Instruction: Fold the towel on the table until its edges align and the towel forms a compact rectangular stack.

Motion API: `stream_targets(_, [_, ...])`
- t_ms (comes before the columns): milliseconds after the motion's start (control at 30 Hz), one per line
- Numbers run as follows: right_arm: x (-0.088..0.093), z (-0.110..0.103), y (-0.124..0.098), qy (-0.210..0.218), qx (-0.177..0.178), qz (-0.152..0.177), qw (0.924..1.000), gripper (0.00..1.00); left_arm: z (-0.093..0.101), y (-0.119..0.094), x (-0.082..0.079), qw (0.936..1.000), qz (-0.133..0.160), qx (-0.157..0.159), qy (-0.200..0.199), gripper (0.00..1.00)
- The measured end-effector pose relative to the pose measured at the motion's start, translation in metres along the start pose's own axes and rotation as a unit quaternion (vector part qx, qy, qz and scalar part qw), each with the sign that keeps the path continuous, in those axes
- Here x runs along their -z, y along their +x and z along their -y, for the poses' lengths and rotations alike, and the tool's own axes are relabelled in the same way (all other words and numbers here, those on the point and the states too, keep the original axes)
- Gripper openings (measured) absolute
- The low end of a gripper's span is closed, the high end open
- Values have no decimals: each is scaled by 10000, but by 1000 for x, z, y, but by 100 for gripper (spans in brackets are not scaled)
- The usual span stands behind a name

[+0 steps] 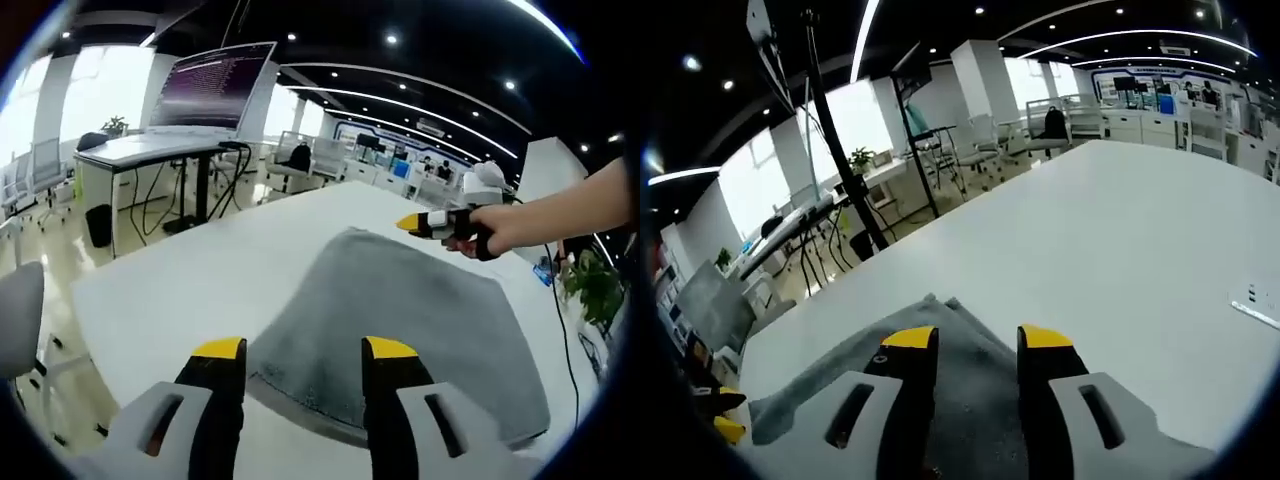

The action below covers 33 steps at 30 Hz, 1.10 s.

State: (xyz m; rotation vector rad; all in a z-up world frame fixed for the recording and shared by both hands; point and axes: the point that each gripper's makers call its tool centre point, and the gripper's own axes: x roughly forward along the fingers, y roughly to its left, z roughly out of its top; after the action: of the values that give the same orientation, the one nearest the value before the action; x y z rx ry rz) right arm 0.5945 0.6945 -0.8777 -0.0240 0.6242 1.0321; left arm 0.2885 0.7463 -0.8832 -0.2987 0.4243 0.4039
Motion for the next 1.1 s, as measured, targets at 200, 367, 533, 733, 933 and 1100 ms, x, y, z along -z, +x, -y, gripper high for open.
stream_targets(200, [16, 21, -28, -127, 95, -194, 9997, 34, 30, 1, 17, 9978, -388, 516, 134, 67])
stream_targets(367, [20, 40, -50, -337, 169, -304, 9988, 37, 50, -1, 22, 9957, -456, 720, 364, 71])
stream_targets(533, [23, 57, -66, -338, 235, -347, 9985, 38, 75, -4, 22, 9918, -494, 991, 642, 76])
stream_targets(733, [32, 74, -88, -572, 301, -518, 9966, 38, 123, -8, 28, 9759, -587, 1664, 1285, 78])
stream_targets(933, [39, 88, -104, -622, 325, -575, 9959, 38, 163, -17, 35, 9625, -678, 2089, 1595, 79])
stream_targets(1100, [47, 97, -120, -513, 421, -586, 9961, 38, 189, -29, 46, 9448, -788, 2471, 2003, 79])
